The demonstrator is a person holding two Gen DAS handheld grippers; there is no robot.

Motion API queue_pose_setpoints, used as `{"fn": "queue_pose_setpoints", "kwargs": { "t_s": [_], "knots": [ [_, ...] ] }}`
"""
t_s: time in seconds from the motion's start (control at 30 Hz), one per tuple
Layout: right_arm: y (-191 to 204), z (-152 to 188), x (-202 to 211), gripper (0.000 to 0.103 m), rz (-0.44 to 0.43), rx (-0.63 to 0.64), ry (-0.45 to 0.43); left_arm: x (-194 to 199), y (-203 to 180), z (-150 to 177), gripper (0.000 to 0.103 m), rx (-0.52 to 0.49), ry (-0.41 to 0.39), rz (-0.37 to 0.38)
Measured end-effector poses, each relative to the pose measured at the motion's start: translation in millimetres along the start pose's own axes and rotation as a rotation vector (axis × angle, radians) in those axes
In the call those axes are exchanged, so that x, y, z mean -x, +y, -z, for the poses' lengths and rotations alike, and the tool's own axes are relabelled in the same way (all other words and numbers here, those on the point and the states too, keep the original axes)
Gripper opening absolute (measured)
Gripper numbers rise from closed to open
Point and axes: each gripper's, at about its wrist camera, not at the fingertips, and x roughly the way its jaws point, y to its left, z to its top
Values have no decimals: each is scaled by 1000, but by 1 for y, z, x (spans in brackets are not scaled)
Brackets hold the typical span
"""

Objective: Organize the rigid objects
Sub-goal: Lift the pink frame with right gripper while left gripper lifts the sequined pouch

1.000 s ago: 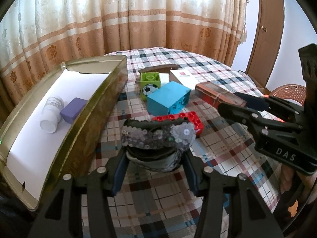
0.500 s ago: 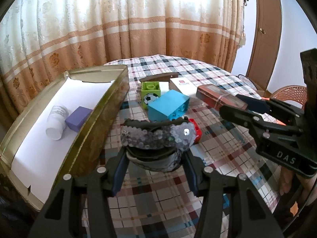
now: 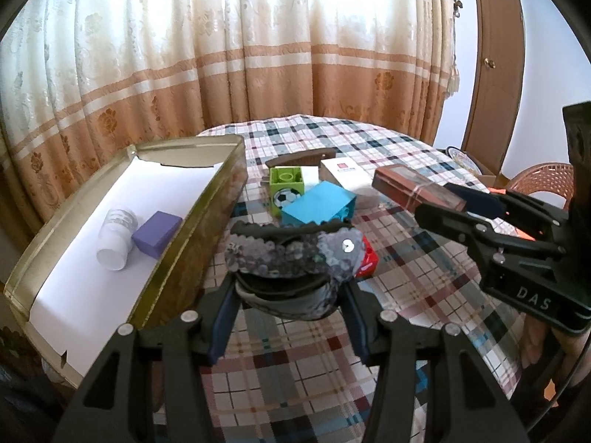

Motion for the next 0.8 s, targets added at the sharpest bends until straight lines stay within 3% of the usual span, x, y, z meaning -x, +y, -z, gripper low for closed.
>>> {"fn": "queue_pose_setpoints", "kwargs": {
  "t_s": [0.8],
  "knots": [
    [-2, 1, 9, 47, 4, -4, -49, 12, 0, -6, 51, -11, -66, -39]
  ]
}}
